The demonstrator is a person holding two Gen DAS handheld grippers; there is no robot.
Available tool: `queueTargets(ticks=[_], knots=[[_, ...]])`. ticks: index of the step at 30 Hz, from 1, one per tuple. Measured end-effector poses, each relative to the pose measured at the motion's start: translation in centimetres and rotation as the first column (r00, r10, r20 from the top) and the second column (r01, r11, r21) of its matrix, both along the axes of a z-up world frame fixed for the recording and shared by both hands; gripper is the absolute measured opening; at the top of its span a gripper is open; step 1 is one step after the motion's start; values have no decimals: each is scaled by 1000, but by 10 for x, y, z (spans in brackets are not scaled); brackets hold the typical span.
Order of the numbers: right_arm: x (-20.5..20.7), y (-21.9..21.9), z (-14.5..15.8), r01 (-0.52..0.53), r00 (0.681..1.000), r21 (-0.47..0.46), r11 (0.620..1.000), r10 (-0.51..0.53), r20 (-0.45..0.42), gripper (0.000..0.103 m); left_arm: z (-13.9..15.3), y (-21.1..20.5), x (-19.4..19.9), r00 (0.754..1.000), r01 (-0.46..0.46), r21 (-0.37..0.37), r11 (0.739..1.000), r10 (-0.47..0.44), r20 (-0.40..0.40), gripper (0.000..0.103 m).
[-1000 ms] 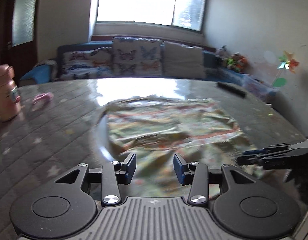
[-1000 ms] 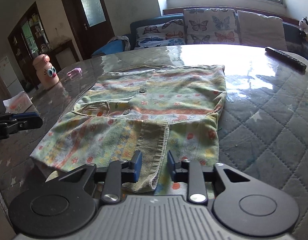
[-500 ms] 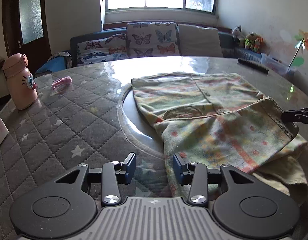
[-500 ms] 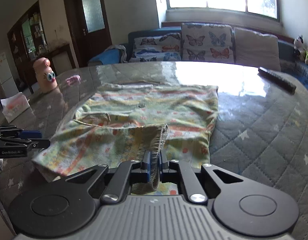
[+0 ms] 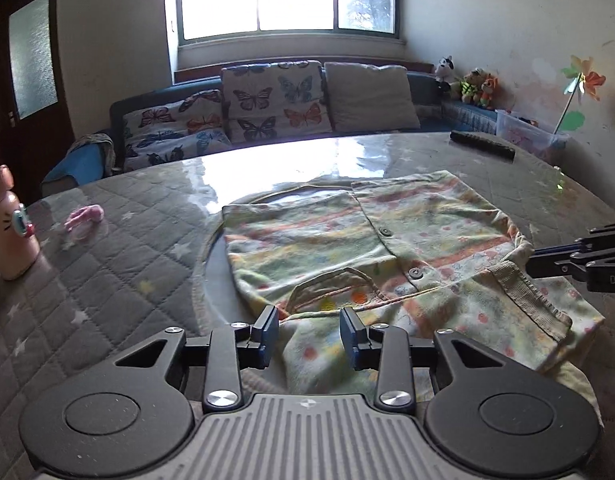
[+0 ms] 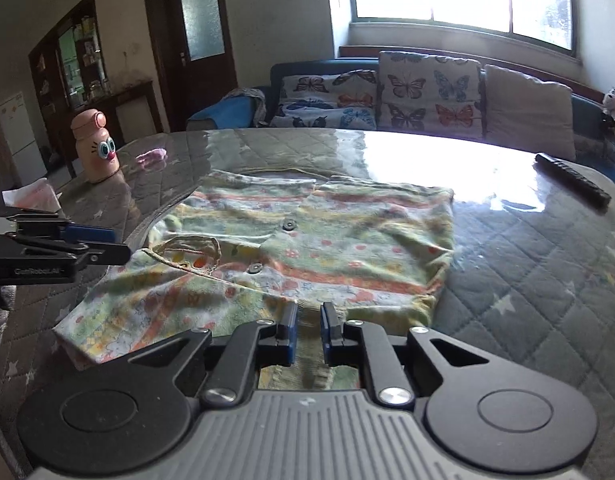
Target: Fold clothes
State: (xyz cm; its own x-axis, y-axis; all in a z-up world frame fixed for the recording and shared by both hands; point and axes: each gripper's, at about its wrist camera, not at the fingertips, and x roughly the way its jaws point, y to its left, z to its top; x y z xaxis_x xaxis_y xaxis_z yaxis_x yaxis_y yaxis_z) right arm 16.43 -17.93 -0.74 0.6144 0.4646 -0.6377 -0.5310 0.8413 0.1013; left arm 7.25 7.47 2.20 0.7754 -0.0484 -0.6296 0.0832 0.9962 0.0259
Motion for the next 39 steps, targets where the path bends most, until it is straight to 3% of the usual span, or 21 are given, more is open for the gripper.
queueTargets(ticks=[10, 23, 31, 35, 39], knots=[[6, 14, -17, -54, 998, -50, 997, 53, -22, 13, -26, -5, 11, 998, 25, 58, 998, -22, -52, 37], [-38, -4, -15, -104, 994, -61, 993, 102, -40, 15, -25, 1, -26, 999, 42, 107, 993, -39, -31, 39], [-48, -10, -17, -106, 994, -52, 993, 104, -35, 19, -22, -10, -56, 993, 117, 209, 971, -112, -34, 41], [-50, -10, -17, -107, 994, -49, 993, 106, -31, 21, -15, -16, -67, 990, 139, 198, 970, -139, -17, 44], [-50, -11, -17, -107, 994, -49, 993, 106, -27, 21, -24, -20, -69, 990, 141, 239, 961, -135, -41, 44]])
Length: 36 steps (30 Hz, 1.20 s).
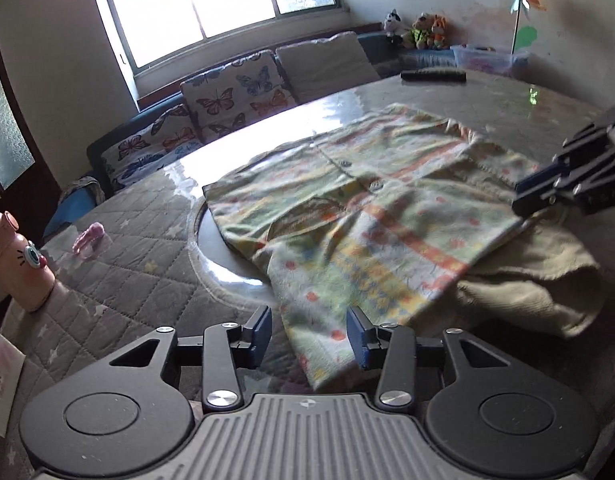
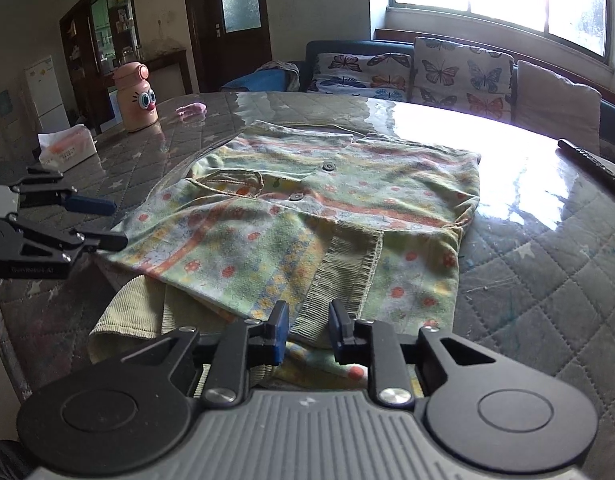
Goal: Fold clothes
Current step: 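Grasp the shirt hem with the left gripper while the right gripper grasps the hem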
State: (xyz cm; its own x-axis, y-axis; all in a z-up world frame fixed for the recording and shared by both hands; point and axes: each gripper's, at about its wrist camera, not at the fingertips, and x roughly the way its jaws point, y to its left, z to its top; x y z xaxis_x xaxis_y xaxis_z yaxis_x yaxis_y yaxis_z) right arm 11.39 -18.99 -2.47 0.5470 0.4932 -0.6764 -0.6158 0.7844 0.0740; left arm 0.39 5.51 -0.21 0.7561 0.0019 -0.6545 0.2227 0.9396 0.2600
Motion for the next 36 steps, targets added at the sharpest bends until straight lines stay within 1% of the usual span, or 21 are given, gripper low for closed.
queueTargets(ticks=[1, 3, 6, 8, 11, 14, 16, 17, 19, 20, 22, 23, 24, 25, 26, 27, 29, 30, 34, 36], knots=[[0, 0, 0, -2, 1000, -2, 1000, 2, 0, 21, 0, -2, -2, 1000, 8, 14, 1000, -8, 7, 44], [-1, -1, 2, -8, 1000, -7, 1000, 8, 1, 22, 4, -8, -11, 998, 53, 41, 998, -54, 32, 44], [-3, -2, 7, -18, 1000, -5, 1000, 18, 11, 24, 7, -23, -25, 984, 160, 90, 983, -166, 62, 47], [-3, -4, 11, -18, 1000, -2, 1000, 18, 15, 33, 2, -36, -33, 966, 240, 141, 960, -251, 66, 48], [-6, -8, 17, -22, 1000, 2, 1000, 22, 18, 33, -7, -56, -42, 929, 342, 206, 917, -363, 71, 48], [-9, -12, 19, -18, 1000, -13, 1000, 18, 24, 34, -14, -70, -45, 894, 414, 234, 880, -441, 76, 48], [-11, -15, 20, -16, 1000, -22, 1000, 17, 22, 35, -15, -76, -44, 878, 441, 236, 866, -471, 89, 48], [-12, -17, 20, -16, 1000, -27, 1000, 17, 22, 38, -15, -79, -43, 870, 452, 234, 861, -483, 96, 48], [-15, -20, 20, -19, 999, -42, 999, 20, 25, 38, -13, -82, -39, 862, 466, 214, 858, -495, 108, 46], [-16, -21, 20, -20, 999, -48, 999, 21, 27, 38, -11, -82, -36, 863, 468, 194, 862, -493, 114, 44], [-19, -24, 20, -30, 999, -66, 997, 32, 30, 38, -7, -82, -30, 865, 468, 152, 871, -486, 125, 25], [-21, -25, 20, -36, 999, -76, 996, 39, 33, 39, -5, -81, -26, 872, 458, 128, 880, -472, 129, 22], [-23, -26, 20, -43, 998, -86, 995, 46, 36, 40, -1, -79, -22, 882, 441, 103, 892, -452, 135, 16], [-25, -26, 20, -55, 997, -99, 994, 60, 45, 43, 3, -76, -16, 895, 416, 74, 906, -423, 139, 12], [-27, -26, 20, -68, 996, -112, 991, 74, 53, 48, 7, -73, -10, 909, 390, 44, 920, -392, 142, 12], [-29, -25, 20, -85, 994, -123, 989, 94, 62, 49, 14, -67, -2, 923, 361, 0, 933, -357, 142, 11], [-32, -22, 21, -122, 988, -142, 982, 134, 79, 51, 25, -58, 12, 942, 319, -80, 944, -306, 136, 10], [-34, -19, 21, -140, 984, -149, 979, 154, 88, 51, 28, -55, 17, 947, 306, -105, 946, -291, 137, 10], [-36, -3, 18, -201, 965, -171, 964, 225, 134, 52, 34, -53, 27, 952, 290, -129, 948, -272, 137, 10], [-34, 7, 14, -217, 957, -173, 961, 244, 156, 52, 35, -52, 31, 954, 288, -140, 947, -270, 130, 10]])
